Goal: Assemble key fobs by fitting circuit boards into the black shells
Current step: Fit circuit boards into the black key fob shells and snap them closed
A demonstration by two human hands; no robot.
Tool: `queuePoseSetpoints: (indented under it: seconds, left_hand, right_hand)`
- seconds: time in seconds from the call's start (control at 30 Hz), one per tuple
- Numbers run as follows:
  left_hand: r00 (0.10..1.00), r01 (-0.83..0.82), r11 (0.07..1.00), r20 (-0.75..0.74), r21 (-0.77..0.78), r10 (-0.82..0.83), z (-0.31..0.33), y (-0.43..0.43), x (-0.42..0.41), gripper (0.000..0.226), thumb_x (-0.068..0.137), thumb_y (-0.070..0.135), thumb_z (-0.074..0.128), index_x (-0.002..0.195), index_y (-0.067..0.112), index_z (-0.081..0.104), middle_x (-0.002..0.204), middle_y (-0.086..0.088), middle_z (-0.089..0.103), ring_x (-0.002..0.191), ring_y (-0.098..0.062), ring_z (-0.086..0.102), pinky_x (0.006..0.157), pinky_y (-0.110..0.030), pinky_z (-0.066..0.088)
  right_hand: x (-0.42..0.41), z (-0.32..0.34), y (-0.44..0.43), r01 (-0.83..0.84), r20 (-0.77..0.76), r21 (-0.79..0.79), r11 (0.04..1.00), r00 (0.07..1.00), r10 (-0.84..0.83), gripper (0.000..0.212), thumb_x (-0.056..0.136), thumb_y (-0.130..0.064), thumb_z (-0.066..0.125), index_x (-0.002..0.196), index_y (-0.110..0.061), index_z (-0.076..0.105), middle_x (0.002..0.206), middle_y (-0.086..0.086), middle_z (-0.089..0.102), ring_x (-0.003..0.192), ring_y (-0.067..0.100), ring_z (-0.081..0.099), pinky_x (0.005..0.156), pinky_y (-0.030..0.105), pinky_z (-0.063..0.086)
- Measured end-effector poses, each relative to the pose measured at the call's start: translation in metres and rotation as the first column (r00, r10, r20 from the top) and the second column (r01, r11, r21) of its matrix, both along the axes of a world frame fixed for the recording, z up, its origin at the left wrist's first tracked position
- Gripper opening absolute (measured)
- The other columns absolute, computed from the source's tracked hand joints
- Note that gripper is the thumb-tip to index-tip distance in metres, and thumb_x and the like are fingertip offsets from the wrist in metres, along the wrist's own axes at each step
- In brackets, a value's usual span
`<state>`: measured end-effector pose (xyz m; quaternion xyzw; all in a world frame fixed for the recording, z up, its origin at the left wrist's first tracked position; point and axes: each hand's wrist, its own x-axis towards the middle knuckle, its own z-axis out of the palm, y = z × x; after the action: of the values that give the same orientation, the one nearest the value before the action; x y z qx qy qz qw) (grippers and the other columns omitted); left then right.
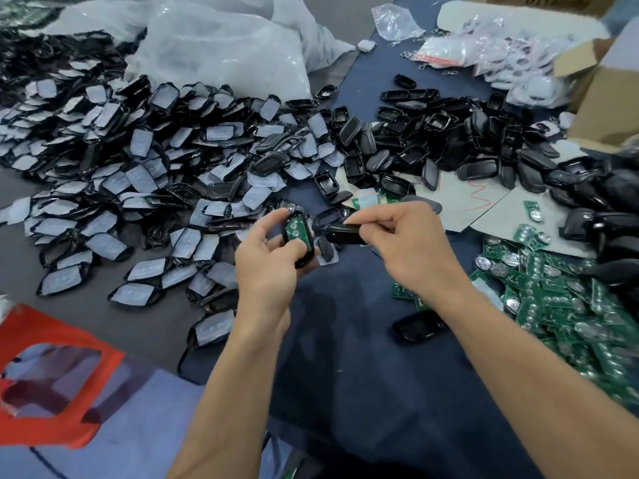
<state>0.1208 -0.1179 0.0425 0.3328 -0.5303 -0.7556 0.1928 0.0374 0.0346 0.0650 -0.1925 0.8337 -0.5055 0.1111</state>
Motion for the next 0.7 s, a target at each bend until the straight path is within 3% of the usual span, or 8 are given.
queuePoseSetpoints:
  seconds: [0.1, 0.27, 0.43, 0.53, 0.6, 0.63, 0.7]
  left_hand:
    - [0.972, 0.23, 0.973, 0.045, 0.018, -0.231, -0.001, 0.032, -0.008, 0.057, 0.09, -0.015, 0.057, 0.135, 0.021, 0.057, 0.087, -0.007, 0.075, 0.065, -0.019, 0.072, 0.057, -0.027, 0.059]
    - [0.894, 0.443, 0.868, -0.03, 0.225, -0.448, -0.007, 0.069, -0.011, 0.062, 0.079, -0.002, 0.052, 0.136, 0.023, 0.06, 0.089, -0.012, 0.077, 0.071, -0.026, 0.074, 0.062, -0.031, 0.062]
    - [0.766, 0.639, 0.736, -0.1, 0.226, -0.635, -0.009, 0.086, -0.013, 0.056, 0.078, 0.012, 0.059, 0.131, 0.027, 0.068, 0.104, -0.005, 0.074, 0.083, -0.023, 0.069, 0.068, -0.029, 0.06]
    - [0.736, 0.675, 0.726, -0.059, 0.135, -0.674, -0.009, 0.092, -0.014, 0.051, 0.078, 0.009, 0.067, 0.125, 0.027, 0.072, 0.097, -0.007, 0.069, 0.078, -0.017, 0.064, 0.068, -0.027, 0.058]
    - [0.746, 0.664, 0.738, -0.036, 0.119, -0.665, -0.01, 0.095, -0.015, 0.049, 0.077, 0.005, 0.068, 0.121, 0.024, 0.074, 0.09, -0.007, 0.068, 0.071, -0.016, 0.062, 0.065, -0.024, 0.056]
    - [0.757, 0.651, 0.748, -0.034, 0.127, -0.653, -0.01, 0.096, -0.015, 0.047, 0.078, 0.002, 0.069, 0.121, 0.022, 0.074, 0.087, -0.007, 0.067, 0.069, -0.016, 0.061, 0.064, -0.023, 0.055]
    - [0.805, 0.589, 0.796, -0.022, 0.141, -0.592, -0.012, 0.099, -0.018, 0.043, 0.086, -0.006, 0.068, 0.12, 0.02, 0.074, 0.085, -0.005, 0.067, 0.068, -0.016, 0.061, 0.063, -0.023, 0.056]
  right_hand:
    - [0.008, 0.011, 0.038, -0.044, 0.058, -0.032, 0.999, 0.997, 0.046, 0.032, 0.092, 0.0, 0.068, 0.092, -0.028, 0.084, 0.072, -0.008, 0.077, 0.051, 0.007, 0.053, 0.057, 0.016, 0.04]
    - [0.003, 0.021, 0.09, -0.08, 0.094, 0.088, 0.993, 0.993, 0.071, 0.034, 0.093, -0.003, 0.069, 0.086, -0.033, 0.084, 0.053, -0.01, 0.063, 0.044, 0.004, 0.038, 0.045, 0.015, 0.031]
    - [0.003, 0.012, 0.11, 0.036, 0.156, 0.066, 0.997, 0.987, -0.046, 0.028, 0.091, -0.004, 0.072, 0.092, -0.031, 0.08, 0.076, 0.0, 0.079, 0.056, 0.008, 0.057, 0.058, 0.024, 0.046]
    - [0.004, 0.004, 0.117, 0.032, 0.211, 0.008, 0.999, 0.977, -0.033, 0.033, 0.09, -0.003, 0.07, 0.096, -0.034, 0.08, 0.062, 0.014, 0.069, 0.056, 0.019, 0.043, 0.057, 0.032, 0.037]
    - [0.007, 0.001, 0.119, 0.026, 0.234, 0.006, 1.0, 0.972, -0.027, 0.031, 0.09, -0.006, 0.071, 0.102, -0.033, 0.079, 0.052, 0.003, 0.059, 0.054, 0.02, 0.035, 0.058, 0.03, 0.031]
    - [0.009, -0.001, 0.119, 0.055, 0.242, 0.014, 0.998, 0.969, -0.057, 0.027, 0.09, -0.01, 0.072, 0.104, -0.033, 0.078, 0.054, -0.003, 0.064, 0.054, 0.021, 0.041, 0.059, 0.028, 0.035]
    - [0.013, -0.006, 0.12, 0.222, 0.167, 0.077, 0.972, 0.958, -0.232, 0.015, 0.087, -0.026, 0.077, 0.1, -0.035, 0.077, 0.07, -0.014, 0.074, 0.063, 0.007, 0.063, 0.068, 0.023, 0.046]
